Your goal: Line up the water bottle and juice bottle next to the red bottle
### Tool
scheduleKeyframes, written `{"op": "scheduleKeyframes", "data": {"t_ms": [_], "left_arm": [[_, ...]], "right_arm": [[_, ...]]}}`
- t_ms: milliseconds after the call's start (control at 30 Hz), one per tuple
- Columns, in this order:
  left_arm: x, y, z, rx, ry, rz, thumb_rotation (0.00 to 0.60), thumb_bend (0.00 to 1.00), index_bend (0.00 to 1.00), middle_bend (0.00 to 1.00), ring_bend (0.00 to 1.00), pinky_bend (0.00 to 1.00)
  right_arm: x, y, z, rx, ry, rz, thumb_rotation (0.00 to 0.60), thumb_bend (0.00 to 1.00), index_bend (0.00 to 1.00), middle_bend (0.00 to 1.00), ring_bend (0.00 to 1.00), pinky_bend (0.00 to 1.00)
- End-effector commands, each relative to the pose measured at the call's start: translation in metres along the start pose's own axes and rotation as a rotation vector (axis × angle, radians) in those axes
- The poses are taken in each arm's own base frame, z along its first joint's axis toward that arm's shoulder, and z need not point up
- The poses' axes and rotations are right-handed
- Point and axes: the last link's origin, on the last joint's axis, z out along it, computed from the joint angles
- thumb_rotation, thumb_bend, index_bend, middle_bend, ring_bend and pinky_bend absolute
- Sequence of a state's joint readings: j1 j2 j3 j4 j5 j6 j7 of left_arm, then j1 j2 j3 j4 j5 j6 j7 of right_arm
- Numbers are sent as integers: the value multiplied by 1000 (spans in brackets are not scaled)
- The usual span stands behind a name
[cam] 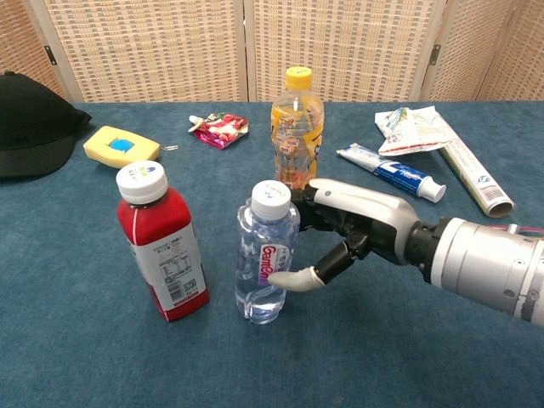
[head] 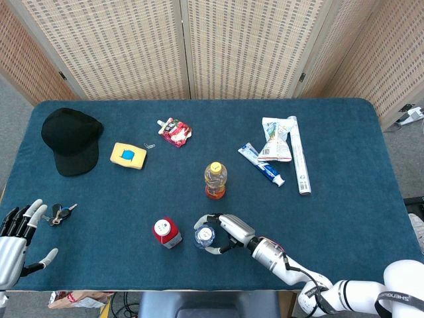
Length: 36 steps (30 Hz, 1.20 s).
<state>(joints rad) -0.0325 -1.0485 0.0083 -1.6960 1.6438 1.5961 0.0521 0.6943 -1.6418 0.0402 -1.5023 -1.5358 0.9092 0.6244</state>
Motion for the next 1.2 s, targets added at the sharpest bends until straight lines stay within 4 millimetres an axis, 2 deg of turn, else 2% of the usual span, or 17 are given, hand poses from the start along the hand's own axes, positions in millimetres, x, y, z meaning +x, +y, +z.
{"op": "scheduleKeyframes", "data": {"t_ms": [33,133,300,333,600,800,967,1067,1200], "left_arm": [[0,0,0,2,2,-1,600,186,49,39,21,12],[0,0,0,2,2,-1,600,185,49,39,21,12],[0,0,0,0,3,0,600,185,49,39,21,12],[1,0,1,-3,6,-2,600,185,49,39,21,12],[0,2,1,-7,3,-1,600,185,49,39,21,11],[0,5,4,-16,2,0,600,185,49,39,21,12],[-2,11,8,-43,-2,-3,600,186,49,39,21,12],[-1,12,8,-47,3,-4,600,185,49,39,21,12],[0,11,6,-40,3,-4,600,185,49,39,21,12]], "right_arm": [[2,0,-2,4,1,-6,600,225,259,176,151,216],[6,1,-9,5,2,-18,600,206,183,121,98,182],[16,3,-23,0,30,-22,600,205,164,112,82,170],[26,6,-34,-13,58,-32,600,205,164,113,82,170],[55,12,-83,-51,137,-60,600,205,164,113,81,170],[75,25,-108,-123,223,-59,600,174,164,114,81,170],[85,29,-101,-153,285,-40,600,64,164,114,81,170],[86,30,-87,-158,291,-17,600,6,164,114,81,170],[87,31,-64,-163,309,22,600,0,164,114,81,170]]}}
